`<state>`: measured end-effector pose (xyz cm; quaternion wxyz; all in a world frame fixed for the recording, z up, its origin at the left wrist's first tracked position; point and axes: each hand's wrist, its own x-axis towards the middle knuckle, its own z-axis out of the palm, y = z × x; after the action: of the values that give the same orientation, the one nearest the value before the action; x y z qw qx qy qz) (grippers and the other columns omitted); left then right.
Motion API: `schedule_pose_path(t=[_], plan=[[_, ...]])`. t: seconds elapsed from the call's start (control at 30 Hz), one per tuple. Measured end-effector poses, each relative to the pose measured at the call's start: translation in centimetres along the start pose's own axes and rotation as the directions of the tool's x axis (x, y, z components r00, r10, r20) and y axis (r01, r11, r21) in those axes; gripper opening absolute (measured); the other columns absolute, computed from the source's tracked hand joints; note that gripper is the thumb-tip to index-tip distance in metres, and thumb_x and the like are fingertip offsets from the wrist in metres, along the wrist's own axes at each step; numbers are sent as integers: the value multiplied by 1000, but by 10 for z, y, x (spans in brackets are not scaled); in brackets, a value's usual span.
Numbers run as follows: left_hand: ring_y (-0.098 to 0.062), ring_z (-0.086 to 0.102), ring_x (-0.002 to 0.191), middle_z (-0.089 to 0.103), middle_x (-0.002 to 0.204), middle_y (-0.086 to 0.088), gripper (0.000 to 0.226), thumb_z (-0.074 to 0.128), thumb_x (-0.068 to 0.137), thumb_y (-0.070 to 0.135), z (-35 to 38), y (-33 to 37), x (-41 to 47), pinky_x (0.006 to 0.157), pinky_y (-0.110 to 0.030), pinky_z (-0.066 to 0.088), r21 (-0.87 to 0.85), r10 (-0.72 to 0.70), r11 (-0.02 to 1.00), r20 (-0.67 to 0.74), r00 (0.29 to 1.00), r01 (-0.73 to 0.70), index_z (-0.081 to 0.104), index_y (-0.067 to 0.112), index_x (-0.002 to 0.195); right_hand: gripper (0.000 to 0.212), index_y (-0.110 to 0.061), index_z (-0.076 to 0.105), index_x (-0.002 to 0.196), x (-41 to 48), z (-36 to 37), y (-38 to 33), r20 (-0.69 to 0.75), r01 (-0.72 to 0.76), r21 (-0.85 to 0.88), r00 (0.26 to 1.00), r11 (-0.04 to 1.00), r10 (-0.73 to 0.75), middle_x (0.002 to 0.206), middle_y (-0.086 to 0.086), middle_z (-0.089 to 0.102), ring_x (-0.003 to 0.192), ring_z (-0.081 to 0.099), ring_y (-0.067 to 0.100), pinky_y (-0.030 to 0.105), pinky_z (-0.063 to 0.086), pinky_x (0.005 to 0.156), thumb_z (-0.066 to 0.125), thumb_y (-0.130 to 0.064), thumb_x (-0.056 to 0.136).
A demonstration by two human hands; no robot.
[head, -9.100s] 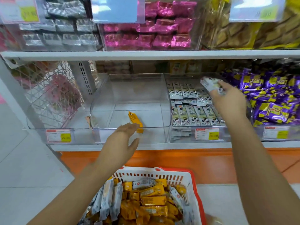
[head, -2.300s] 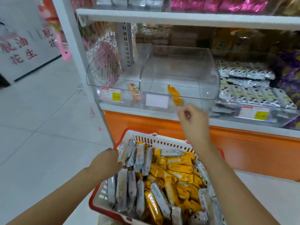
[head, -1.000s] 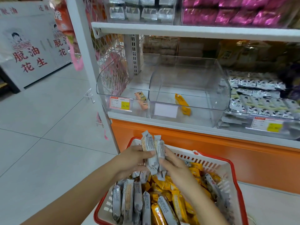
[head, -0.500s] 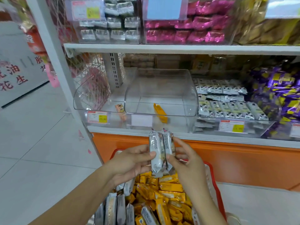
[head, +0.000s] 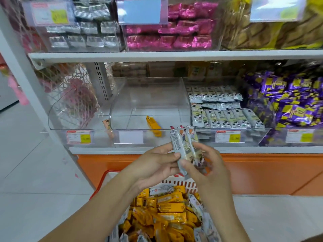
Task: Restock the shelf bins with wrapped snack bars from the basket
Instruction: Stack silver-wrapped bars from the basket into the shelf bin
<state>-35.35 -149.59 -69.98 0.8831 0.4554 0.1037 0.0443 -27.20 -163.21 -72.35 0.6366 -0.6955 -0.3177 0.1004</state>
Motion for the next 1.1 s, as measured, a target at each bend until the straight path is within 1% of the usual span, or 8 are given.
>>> schedule_pose_path(t=[0.07, 0.13, 0.2, 0.27, 0.33, 0.47, 0.67, 1.1], plan=[[-30, 61, 112, 60, 126, -20, 38, 48, 94, 4, 7, 0, 9, 94, -35, 52, 65, -13, 998, 14, 1000, 12, 51, 2, 132, 45, -42, 55, 106, 4, -5, 2, -38, 25, -57, 999, 998, -27, 109, -14, 59, 96, 59, 0, 19, 49, 75, 80, -23, 75], [-23, 61, 114, 64, 123, -11, 34, 47, 98, 14, 15, 3, 15, 96, -27, 50, 377, 48, 926, -57, 997, -23, 56, 6, 129, 46, -39, 50, 98, 11, -12, 4, -71, 47, -120, 996, 992, -56, 102, -4, 59, 83, 61, 7, 18, 48, 65, 79, -15, 73], [-5, 58, 110, 64, 120, 7, 31, 48, 99, 22, 12, 8, 21, 90, -6, 40, 860, 316, 510, -149, 937, -35, 62, 15, 126, 44, -37, 47, 95, 23, -23, 2, -117, 34, -173, 992, 984, -55, 99, 0, 59, 77, 61, 11, 18, 47, 59, 78, -15, 72], [-3, 46, 123, 54, 131, 11, 34, 49, 98, 22, 2, 12, 24, 95, 1, 22, 996, 538, 69, -82, 839, 53, 57, 19, 131, 40, -35, 47, 95, 44, -37, -2, -168, 3, -202, 985, 979, -38, 100, 1, 59, 74, 62, 12, 20, 46, 54, 76, -17, 74], [-6, 26, 140, 38, 148, 9, 42, 47, 98, 21, -10, 11, 28, 102, -6, 10, 987, 557, -84, -69, 828, 139, 45, 20, 140, 38, -31, 47, 97, 70, -50, -7, -207, 0, -271, 977, 963, -58, 103, 1, 59, 77, 63, 16, 25, 47, 52, 75, -21, 75], [-8, 10, 146, 17, 158, 7, 58, 44, 99, 26, -23, 6, 30, 107, -13, 8, 951, 498, -180, -133, 857, 251, 20, 21, 151, 33, -24, 47, 103, 123, -67, -15, -174, -41, -444, 984, 895, -41, 109, 2, 54, 89, 54, 22, 35, 44, 66, 71, -26, 80], [-4, 7, 145, 11, 159, 9, 59, 40, 100, 30, -24, 8, 31, 105, -10, 10, 948, 483, -200, -127, 866, 250, 14, 22, 152, 31, -19, 45, 102, 178, -56, -1, -70, -176, -636, 983, 751, 171, 105, 17, 58, 63, 49, 23, 29, 29, 48, 67, -30, 84], [-3, 5, 145, 3, 159, 11, 61, 40, 100, 30, -23, 8, 25, 102, -8, 8, 958, 471, -214, -68, 880, 189, 10, 21, 153, 27, -13, 56, 121, 155, -29, 6, 40, -11, -602, 998, 798, 44, 85, 5, 61, 63, 53, 18, 28, 37, 51, 39, -23, 102]])
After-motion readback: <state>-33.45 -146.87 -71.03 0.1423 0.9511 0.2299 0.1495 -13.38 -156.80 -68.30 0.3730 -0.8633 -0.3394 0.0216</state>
